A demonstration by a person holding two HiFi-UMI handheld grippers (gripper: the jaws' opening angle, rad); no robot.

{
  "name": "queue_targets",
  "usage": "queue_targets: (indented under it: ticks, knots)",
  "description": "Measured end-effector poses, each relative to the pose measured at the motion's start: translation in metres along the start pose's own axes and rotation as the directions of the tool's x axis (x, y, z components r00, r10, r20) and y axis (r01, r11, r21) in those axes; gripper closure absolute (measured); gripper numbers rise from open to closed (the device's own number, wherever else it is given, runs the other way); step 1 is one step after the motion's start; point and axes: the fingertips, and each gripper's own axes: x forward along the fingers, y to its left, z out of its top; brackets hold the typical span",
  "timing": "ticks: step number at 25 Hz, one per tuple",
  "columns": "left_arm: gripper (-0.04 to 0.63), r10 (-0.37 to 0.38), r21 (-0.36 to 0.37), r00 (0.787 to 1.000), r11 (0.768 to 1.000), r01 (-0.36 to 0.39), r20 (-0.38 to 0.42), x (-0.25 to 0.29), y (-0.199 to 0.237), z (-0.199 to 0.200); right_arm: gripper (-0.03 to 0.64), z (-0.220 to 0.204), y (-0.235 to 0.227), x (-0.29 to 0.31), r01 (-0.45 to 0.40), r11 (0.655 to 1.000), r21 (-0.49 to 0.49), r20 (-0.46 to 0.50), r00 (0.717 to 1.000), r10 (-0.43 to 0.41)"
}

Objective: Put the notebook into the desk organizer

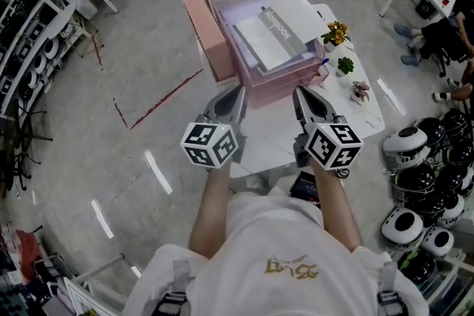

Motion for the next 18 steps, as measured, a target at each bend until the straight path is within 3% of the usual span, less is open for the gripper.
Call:
queue_targets:
  ticks: [14, 18]
  knots:
    - [0.578, -0.008, 0.004, 1.000, 1.000, 0.008, 0.007, 0.000, -0.002, 0.003, 0.604, 0.004, -0.003, -0.005, 0.013, 1.000, 0.012, 0.017, 1.000, -0.013]
    - [0.578, -0.007, 0.002, 1.000, 1.000, 0.007, 0.007, -0.003, -0.002, 0.004, 0.604, 0.011, 0.003, -0.009, -0.027, 0.998, 0.050, 0.075, 0.997, 0.024]
